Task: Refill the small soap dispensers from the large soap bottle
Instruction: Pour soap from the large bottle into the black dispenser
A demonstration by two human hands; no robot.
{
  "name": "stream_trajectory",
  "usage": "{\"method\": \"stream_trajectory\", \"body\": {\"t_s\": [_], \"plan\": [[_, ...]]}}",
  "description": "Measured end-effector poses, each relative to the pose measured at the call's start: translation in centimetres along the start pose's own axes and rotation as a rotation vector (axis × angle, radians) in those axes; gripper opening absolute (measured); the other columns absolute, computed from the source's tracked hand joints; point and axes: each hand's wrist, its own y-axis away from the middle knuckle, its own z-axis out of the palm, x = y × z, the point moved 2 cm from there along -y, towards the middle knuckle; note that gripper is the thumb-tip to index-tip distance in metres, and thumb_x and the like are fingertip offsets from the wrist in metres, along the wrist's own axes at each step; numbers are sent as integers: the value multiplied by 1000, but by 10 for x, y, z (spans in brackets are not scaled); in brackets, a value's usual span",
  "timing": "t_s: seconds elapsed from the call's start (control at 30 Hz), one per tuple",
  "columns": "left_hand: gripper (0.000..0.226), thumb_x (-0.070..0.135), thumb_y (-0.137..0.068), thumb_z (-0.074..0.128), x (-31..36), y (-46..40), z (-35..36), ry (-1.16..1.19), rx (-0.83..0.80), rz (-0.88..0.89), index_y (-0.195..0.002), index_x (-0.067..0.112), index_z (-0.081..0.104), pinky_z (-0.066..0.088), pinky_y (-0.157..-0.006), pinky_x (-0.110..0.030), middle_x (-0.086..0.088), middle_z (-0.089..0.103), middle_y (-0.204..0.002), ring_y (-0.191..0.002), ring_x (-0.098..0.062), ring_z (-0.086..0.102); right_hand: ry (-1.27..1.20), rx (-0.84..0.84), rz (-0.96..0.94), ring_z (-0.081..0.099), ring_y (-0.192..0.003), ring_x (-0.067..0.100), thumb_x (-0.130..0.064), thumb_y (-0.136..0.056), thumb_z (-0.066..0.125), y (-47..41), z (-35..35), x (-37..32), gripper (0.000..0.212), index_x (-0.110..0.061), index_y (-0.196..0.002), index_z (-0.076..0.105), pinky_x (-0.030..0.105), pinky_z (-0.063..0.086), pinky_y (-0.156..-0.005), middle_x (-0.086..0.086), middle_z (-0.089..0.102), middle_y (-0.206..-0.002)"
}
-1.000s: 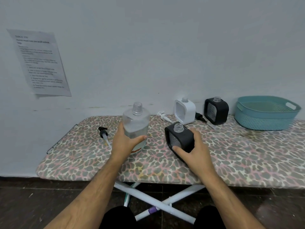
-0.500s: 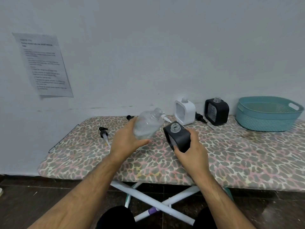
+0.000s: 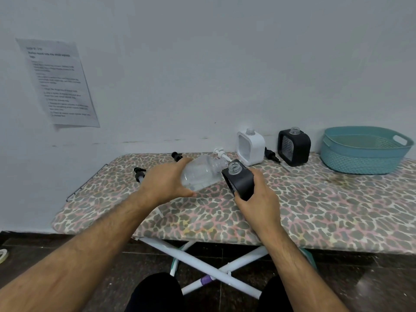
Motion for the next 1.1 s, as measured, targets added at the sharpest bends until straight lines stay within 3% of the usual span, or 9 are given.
{"method": "stream_trajectory", "body": {"t_s": [0.33,0.57,0.73,0.9,1.1], "plan": [[101,67,-68,76,4,-6,-5,-39,-17,22,-150,31,29,51,-73,-31,2,69,-109,-93,-18,65,-32,-3,-3,51,-84,7,-34,-83,75,-1,-1,1,64,-27,-137,42,21,42,-73,-15,54,-101],[105,68,-65,77,7,-10,-5,-37,-64,30,-150,30,29,55,-79,-36,1,68,-114,-97,-21,65,-85,-6,38,62,-102,11,-35,-84,75,-4,1,12,66,-30,-139,40,27,53,-84,-8,64,-121],[107,69,-63,78,12,-13,-4,-30,-84,27,-149,30,29,54,-79,-35,2,68,-116,-98,-21,65,-105,4,48,64,-100,14,-37,-83,75,-4,-1,14,67,-30,-139,39,33,56,-84,-5,66,-119],[109,67,-63,79,15,-18,-6,-15,-89,37,-151,29,27,53,-79,-34,1,67,-117,-100,-21,64,-102,-2,70,62,-97,12,-33,-83,75,-5,-2,17,67,-28,-139,39,25,52,-81,-4,66,-117],[105,68,-64,78,14,-20,-13,-67,-46,44,-149,29,30,53,-75,-33,1,68,-117,-98,-21,65,-94,13,56,65,-95,16,-34,-83,74,-5,-1,16,65,-29,-137,38,35,57,-81,-3,66,-115]]}}
